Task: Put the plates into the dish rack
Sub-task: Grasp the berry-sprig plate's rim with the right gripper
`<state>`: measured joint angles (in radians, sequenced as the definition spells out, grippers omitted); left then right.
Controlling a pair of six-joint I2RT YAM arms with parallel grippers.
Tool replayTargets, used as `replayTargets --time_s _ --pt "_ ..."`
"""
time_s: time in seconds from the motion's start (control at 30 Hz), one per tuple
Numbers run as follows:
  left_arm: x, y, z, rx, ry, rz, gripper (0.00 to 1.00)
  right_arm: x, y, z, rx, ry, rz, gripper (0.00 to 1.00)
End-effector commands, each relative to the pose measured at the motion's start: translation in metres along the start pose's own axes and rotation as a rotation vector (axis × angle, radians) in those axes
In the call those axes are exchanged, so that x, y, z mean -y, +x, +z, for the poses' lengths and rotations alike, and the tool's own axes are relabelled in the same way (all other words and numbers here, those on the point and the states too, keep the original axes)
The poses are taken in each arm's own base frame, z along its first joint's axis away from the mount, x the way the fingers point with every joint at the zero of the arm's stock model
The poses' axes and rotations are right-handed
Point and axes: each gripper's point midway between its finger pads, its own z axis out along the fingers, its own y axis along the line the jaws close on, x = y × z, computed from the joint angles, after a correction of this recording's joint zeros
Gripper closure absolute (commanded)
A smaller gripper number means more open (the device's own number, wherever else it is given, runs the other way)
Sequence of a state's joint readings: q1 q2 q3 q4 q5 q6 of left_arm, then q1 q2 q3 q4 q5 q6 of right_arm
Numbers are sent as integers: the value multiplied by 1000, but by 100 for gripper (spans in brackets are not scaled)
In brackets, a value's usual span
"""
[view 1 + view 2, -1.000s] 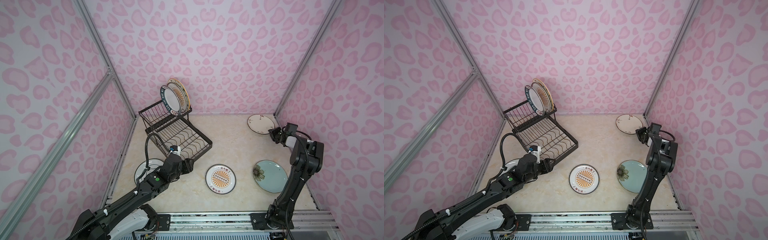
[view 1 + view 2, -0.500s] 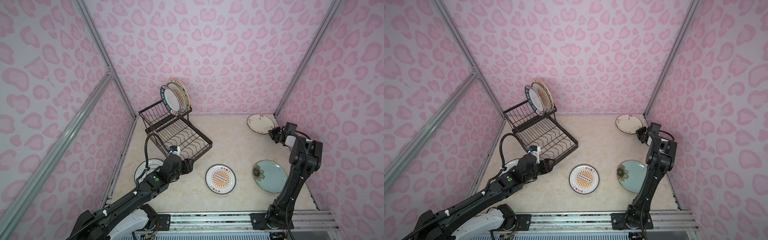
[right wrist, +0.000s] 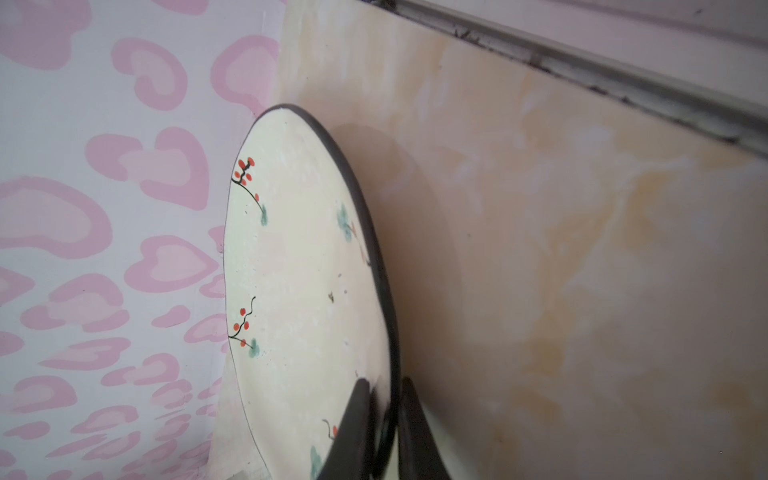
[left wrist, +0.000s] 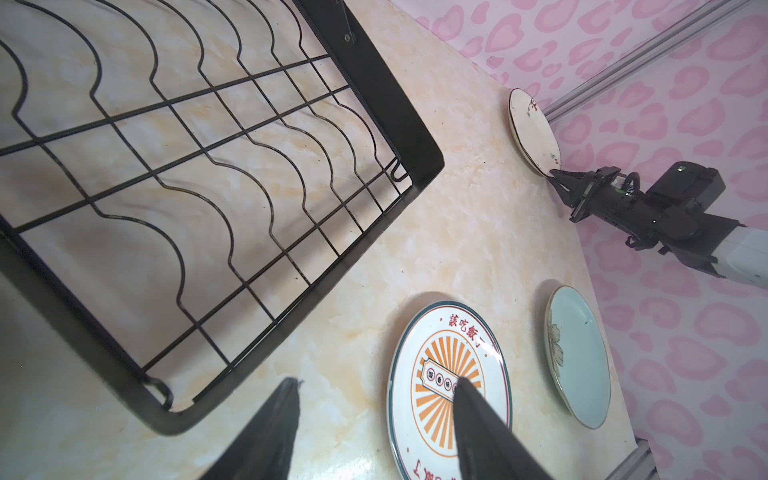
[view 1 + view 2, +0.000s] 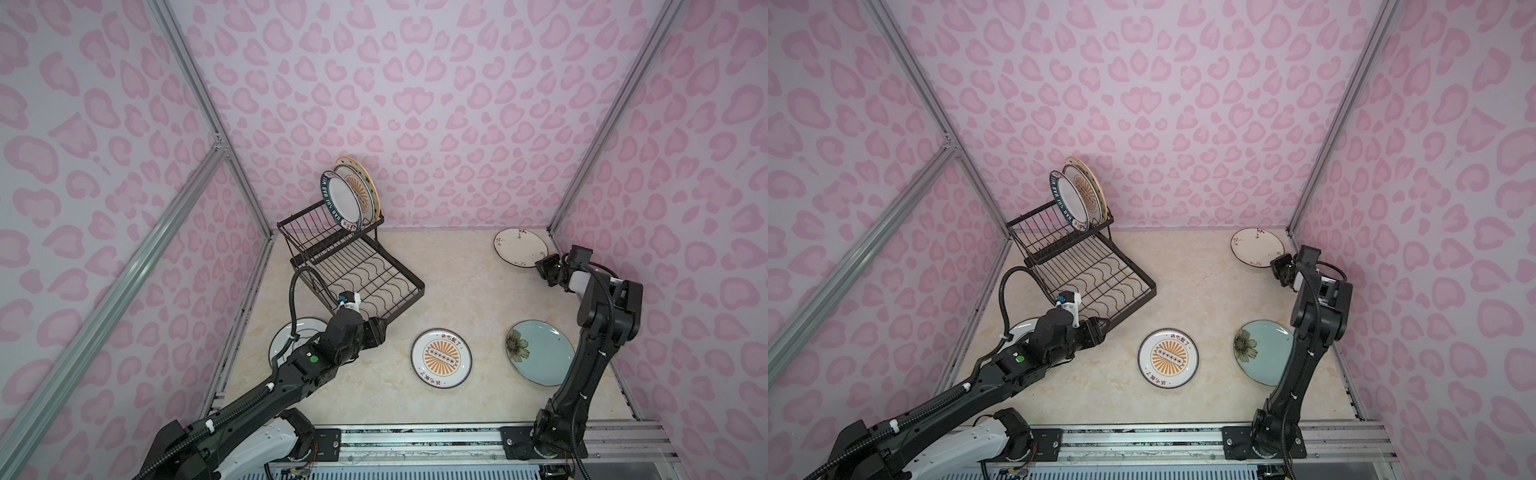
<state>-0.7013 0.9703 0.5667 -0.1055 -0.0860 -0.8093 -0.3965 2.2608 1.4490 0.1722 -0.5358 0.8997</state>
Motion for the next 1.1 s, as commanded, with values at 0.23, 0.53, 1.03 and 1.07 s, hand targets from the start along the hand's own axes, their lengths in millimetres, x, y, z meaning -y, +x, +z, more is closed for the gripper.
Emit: replayTargets --time_s 0.23,0.53,1.03,1.07 --pt "-1 -6 -4 20 -17 19 39 3 22 4 -117 -8 -76 92" --pt "-1 -7 -7 25 -13 19 39 6 59 -7 -263 -54 -155 93" --pt "-6 -15 -27 69 -35 47 39 3 148 -26 -569 -25 -416 92" --pt "-6 -15 -28 73 -33 46 39 4 150 -27 -572 -22 -420 92"
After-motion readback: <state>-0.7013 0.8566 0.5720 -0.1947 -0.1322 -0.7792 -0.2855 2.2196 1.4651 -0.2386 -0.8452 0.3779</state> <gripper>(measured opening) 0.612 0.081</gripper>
